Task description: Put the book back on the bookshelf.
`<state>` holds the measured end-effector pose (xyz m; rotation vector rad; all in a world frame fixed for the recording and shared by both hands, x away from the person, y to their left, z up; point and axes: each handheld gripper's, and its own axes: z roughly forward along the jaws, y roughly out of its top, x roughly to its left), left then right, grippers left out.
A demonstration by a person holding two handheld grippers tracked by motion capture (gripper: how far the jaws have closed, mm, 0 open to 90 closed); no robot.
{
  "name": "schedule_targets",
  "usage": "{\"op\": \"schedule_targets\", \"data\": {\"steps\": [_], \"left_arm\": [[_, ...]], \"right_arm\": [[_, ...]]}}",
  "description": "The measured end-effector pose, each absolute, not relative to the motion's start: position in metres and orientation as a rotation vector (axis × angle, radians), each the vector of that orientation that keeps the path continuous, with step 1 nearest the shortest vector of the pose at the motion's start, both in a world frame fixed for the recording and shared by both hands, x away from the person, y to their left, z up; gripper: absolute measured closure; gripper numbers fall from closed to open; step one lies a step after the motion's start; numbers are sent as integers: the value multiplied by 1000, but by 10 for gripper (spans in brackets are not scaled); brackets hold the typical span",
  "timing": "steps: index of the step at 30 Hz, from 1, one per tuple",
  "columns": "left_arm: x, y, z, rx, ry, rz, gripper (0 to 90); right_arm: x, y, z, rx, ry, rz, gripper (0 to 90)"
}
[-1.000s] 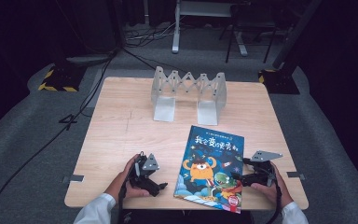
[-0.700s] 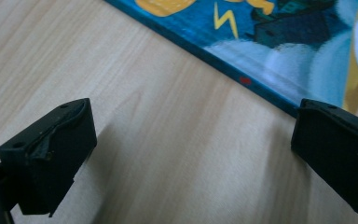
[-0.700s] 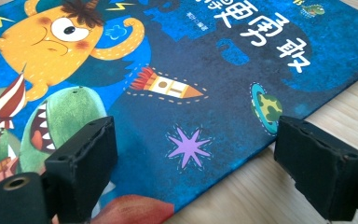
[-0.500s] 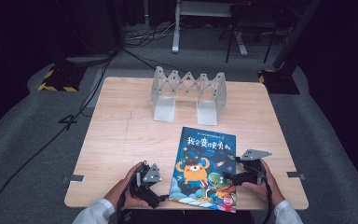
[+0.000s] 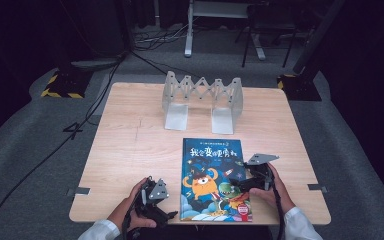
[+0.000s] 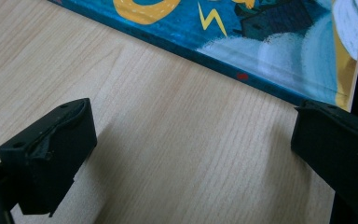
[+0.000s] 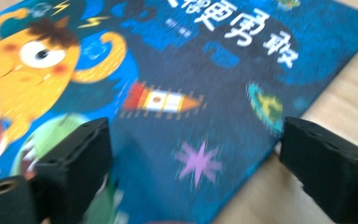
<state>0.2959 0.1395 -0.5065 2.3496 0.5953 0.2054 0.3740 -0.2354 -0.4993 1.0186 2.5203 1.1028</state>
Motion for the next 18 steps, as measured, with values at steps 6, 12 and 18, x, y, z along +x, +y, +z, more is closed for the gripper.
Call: {"op": "schedule_targets", "data": {"steps": [6, 12, 18], "left_arm": [[295, 134, -506, 2344, 639, 223, 4], [294, 128, -506, 2344, 641, 220, 4], [294, 128, -506, 2346, 640, 220, 4]], "right_arm": [[332, -267, -498, 949, 2578, 1118, 161], [289, -276, -500, 816, 2646, 1171, 162], [286, -269, -502, 771, 2660, 1189, 153]]}}
